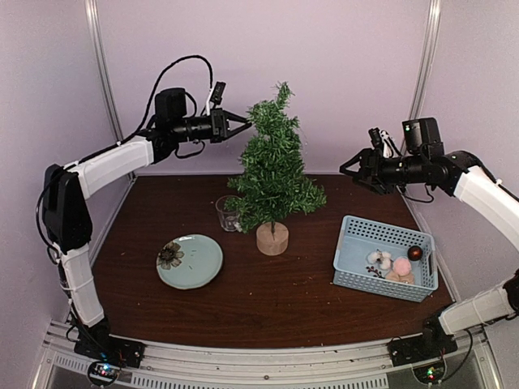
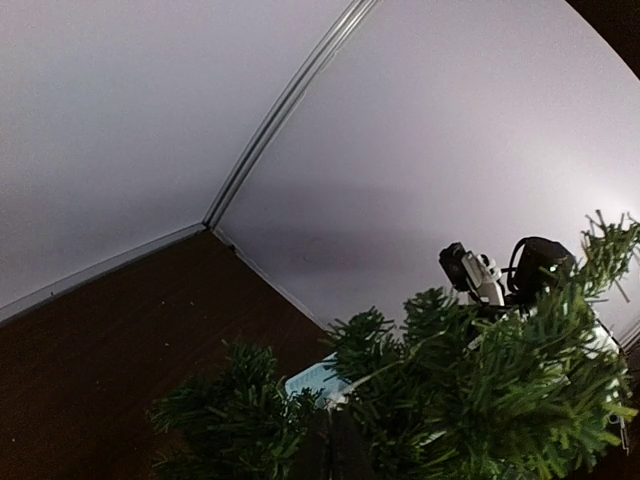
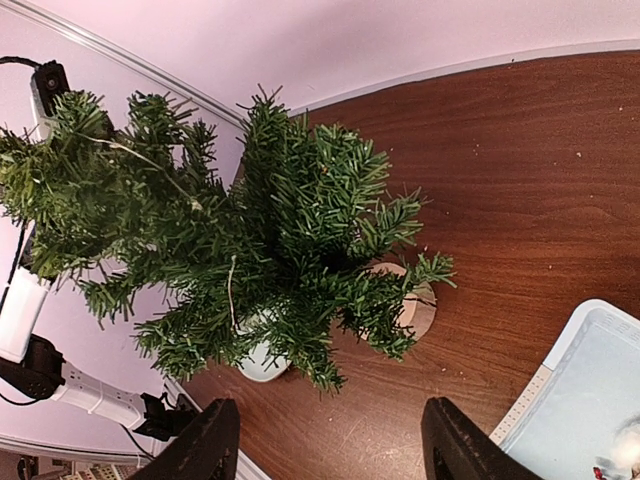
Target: Decorate the small christmas tree
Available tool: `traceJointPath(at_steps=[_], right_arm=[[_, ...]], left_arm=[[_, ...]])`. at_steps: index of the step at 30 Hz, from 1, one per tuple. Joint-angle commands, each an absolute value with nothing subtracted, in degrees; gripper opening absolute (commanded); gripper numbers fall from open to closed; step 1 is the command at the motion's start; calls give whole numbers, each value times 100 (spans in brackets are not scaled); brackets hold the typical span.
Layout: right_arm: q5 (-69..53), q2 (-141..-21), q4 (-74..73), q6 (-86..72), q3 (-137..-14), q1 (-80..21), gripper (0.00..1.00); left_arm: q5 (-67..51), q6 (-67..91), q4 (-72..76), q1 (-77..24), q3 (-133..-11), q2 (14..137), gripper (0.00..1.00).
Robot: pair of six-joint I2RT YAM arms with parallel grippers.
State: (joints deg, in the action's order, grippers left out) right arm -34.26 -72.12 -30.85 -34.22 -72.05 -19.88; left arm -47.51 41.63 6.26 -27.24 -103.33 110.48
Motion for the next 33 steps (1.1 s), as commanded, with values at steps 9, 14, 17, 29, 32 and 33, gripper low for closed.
traceJointPath(at_steps=[9,14,17,29,32,33], right_arm=[[-3426,-7197,-2976,-3377,-7157,-1982,64],[-3437,-7207,-2993,-3348,-7180,-1979,64],[-3441,-7206,-2999,-3336,-7187,-1978,65],[-3443,-7207,-3070,-3271,-7321,-1976,65],[-3437,-7207,-3106,-3248,-7362,-1970,65],[-3437,-7207,-3115,-3244,-7371,-1977,65]], left_arm=[[-4410,3727,456,-2760,-9542,10829,0],[-4360,3607,381,-2760,-9369,10737,0],[-4334,3602,375,-2760,-9355,10671,0],[-4325,3767,352,-2705,-9525,10394,31],[-4293,3849,398,-2638,-9430,10272,47],[-4290,3915,466,-2606,-9365,10217,52]])
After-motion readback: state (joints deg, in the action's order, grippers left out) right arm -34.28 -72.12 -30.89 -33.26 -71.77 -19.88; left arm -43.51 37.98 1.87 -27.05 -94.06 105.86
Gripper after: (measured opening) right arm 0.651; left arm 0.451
